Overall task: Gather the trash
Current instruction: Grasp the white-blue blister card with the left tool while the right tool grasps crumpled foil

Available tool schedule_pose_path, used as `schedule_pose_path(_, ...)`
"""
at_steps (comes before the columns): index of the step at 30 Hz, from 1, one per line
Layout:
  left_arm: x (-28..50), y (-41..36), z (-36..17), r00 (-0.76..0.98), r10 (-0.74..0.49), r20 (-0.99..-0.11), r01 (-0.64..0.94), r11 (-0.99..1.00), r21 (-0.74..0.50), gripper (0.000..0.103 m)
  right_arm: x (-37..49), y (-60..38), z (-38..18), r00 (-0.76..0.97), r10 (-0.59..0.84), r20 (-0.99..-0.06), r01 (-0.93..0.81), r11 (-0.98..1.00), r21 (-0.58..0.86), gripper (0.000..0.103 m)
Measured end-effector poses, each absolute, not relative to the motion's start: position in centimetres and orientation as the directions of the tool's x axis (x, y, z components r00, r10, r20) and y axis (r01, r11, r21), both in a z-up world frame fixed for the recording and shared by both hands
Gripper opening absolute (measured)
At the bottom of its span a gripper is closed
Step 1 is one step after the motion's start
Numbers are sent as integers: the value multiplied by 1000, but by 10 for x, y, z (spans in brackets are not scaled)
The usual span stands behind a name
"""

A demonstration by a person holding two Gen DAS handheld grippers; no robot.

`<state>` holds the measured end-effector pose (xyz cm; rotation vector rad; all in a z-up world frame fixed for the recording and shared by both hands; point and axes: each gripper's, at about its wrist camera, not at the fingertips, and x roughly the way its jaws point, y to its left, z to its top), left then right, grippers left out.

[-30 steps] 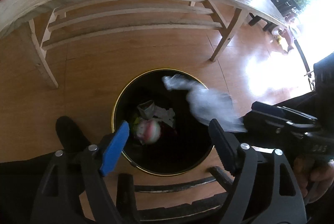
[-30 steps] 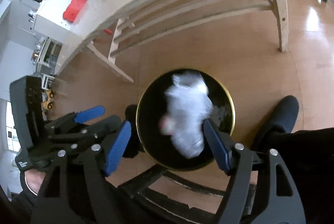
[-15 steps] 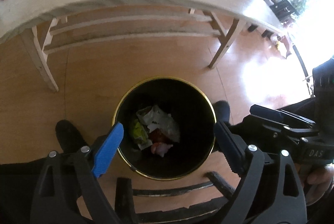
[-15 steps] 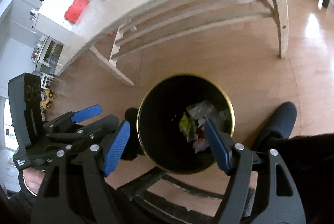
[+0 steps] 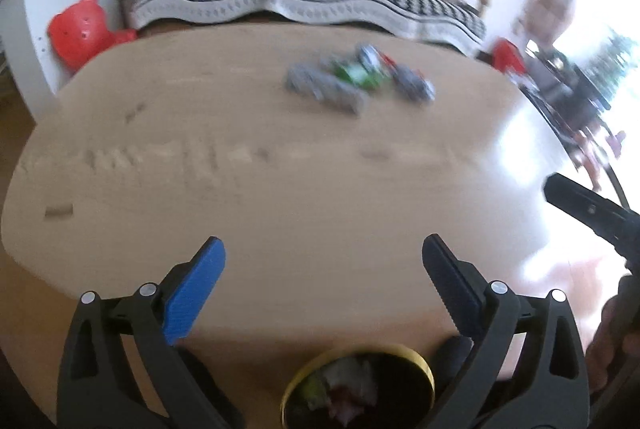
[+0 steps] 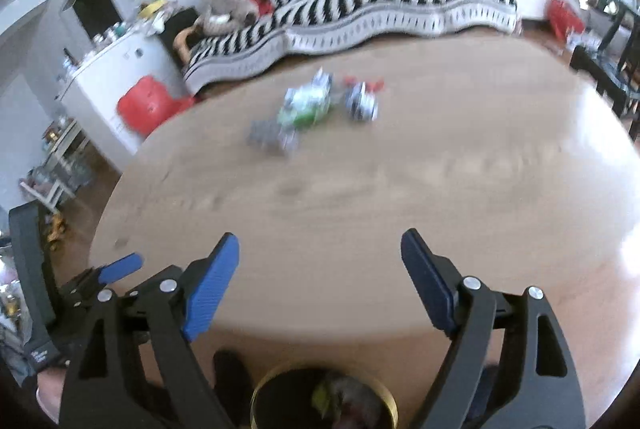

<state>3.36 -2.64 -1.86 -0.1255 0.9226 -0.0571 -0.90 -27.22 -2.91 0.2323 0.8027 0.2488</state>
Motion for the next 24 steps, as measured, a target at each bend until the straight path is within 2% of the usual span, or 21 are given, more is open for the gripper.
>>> schedule_pose_path(4, 106, -37, -24, 611, -65, -789, -73, 988, -139, 96, 56, -278, -30, 689, 253, -679, -71, 956, 284, 81)
schedule_pose_path(13, 212, -68, -68, 577, 50, -815, -142, 989, -40, 96, 140, -284, -64, 666, 175, -725, 12, 969, 245, 81)
schedule_pose_path(18, 231, -54, -84, 530, 85, -844, -179, 984, -13, 96, 164, -277, -82, 631, 181, -754, -4, 973, 230, 81)
schedule_pose_path(24, 215, -13, -88, 490, 62, -870, -205, 978, -46, 96, 186, -278, -96, 625, 162, -764, -3, 979, 205, 81)
